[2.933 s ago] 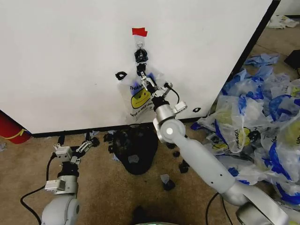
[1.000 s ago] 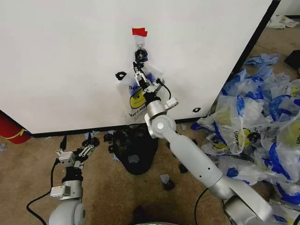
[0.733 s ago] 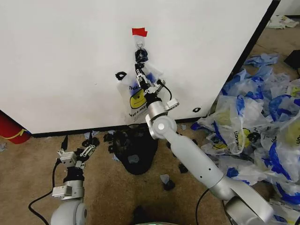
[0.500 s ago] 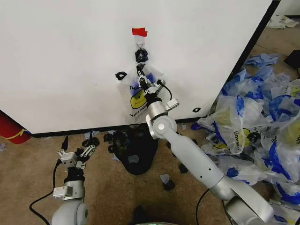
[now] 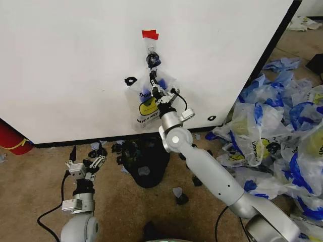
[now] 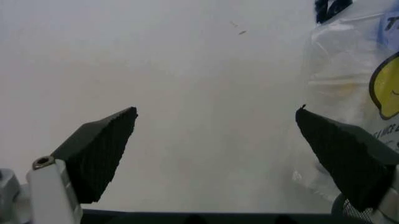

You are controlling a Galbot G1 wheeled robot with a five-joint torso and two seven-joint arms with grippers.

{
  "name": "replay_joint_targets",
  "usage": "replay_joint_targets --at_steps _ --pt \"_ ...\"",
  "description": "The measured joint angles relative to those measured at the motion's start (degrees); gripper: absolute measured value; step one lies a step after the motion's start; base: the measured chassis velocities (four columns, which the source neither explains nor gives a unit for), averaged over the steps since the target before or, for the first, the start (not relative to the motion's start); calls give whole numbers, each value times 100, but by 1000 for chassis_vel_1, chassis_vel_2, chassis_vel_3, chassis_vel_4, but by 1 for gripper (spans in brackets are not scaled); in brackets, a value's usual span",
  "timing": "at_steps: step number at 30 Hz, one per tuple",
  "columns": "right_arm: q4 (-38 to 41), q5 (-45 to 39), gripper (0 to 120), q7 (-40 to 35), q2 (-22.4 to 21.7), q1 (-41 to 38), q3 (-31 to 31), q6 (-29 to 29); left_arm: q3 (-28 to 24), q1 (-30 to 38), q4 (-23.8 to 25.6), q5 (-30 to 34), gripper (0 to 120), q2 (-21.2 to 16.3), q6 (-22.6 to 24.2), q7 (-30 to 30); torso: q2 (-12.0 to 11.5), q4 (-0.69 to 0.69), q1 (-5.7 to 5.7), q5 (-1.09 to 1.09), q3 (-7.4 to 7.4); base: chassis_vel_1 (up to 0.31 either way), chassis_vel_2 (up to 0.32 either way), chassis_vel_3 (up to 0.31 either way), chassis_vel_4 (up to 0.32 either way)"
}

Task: Pick up the garbage bag from the wall and place it over the trash bin.

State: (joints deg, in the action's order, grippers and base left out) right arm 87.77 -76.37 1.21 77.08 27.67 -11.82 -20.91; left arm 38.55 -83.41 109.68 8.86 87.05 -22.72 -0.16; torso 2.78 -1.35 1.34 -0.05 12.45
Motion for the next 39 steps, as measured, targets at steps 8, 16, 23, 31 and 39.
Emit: replay_joint_targets --at_steps 8,16,23,31,39 --pt "310 117 0 -70 -268 216 -75 -34 -73 60 -62 -15 100 14 -17 -19 0 0 0 0 0 0 0 0 0" --pt "554 339 0 -170 -421 342 -221 -109 -83 80 -108 -22 100 23 -57 -36 0 0 0 0 0 0 0 0 0" --pt "715 559 0 -322 -520 426 -380 -180 -79 89 -113 -17 100 13 -66 -48 0 0 0 0 0 0 0 0 0" --pt "926 786 0 -389 -717 562 -467 -246 -45 112 -107 40 100 -70 -55 -76 0 0 0 0 0 0 0 0 0" --pt "1234 919 0 -409 -1045 723 -515 -278 -77 193 -194 55 100 -123 -54 -95 0 0 0 0 0 0 0 0 0"
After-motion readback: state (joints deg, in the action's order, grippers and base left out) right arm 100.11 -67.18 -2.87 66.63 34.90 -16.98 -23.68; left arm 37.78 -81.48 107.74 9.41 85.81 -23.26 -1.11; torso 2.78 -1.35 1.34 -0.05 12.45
